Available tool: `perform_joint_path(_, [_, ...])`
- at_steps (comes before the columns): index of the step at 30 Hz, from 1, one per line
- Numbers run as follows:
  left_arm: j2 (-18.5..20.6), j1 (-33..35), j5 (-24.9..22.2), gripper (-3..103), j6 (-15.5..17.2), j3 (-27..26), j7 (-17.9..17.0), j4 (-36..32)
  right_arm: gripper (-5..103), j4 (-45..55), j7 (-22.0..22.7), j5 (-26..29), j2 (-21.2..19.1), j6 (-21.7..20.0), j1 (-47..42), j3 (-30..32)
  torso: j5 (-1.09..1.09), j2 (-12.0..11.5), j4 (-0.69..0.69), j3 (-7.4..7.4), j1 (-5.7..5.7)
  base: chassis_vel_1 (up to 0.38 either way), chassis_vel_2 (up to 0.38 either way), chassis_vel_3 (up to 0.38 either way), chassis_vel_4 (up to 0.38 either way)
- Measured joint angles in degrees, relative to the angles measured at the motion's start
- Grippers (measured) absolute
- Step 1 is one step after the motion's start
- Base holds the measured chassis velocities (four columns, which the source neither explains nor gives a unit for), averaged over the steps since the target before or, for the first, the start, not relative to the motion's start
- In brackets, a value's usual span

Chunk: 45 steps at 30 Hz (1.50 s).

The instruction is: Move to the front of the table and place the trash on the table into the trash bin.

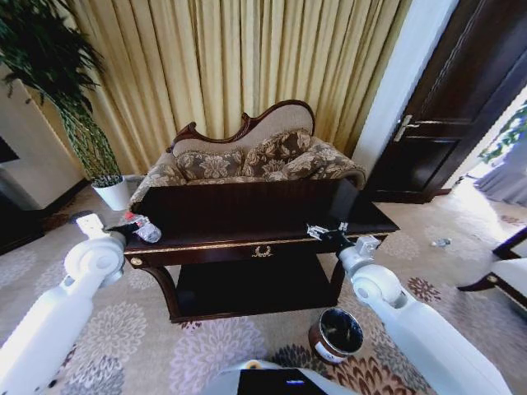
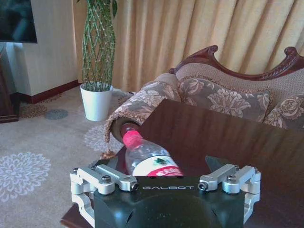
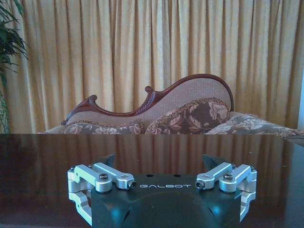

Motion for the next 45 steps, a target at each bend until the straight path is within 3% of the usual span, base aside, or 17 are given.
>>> perform_joint_path(12, [-0.68,-0.94,-6.83,100,2.09,1.48,-9.65,-0.51,100,0.08,0.65,0.25,0.34,0.0,-0.18,-0.27,0.0,0.0,0.02,-0.01,0.0,0.0,0.0,0.0,0.0])
perform_joint_path(17, [-0.52,-1.37,-7.11,100,2.17,1.29,-9.98,0.45,100,0.63,0.99,0.12,0.88,0.01,-0.71,-0.66,0.0,0.0,0.02,0.0,0.0,0.0,0.0,0.0,0.0])
perform_joint_path(22, [-0.11,-2.5,-4.8,100,1.91,2.13,-6.79,1.02,100,1.31,1.12,0.03,0.99,0.15,-2.25,0.28,0.0,0.0,0.01,-0.01,0.0,0.0,0.0,0.0,0.0])
perform_joint_path(45, [-0.33,-6.08,-8.88,100,2.21,5.37,-9.15,4.55,100,2.66,0.83,-0.91,2.45,1.08,-6.19,2.69,0.0,0.0,0.01,-0.01,0.0,0.0,0.0,0.0,0.0])
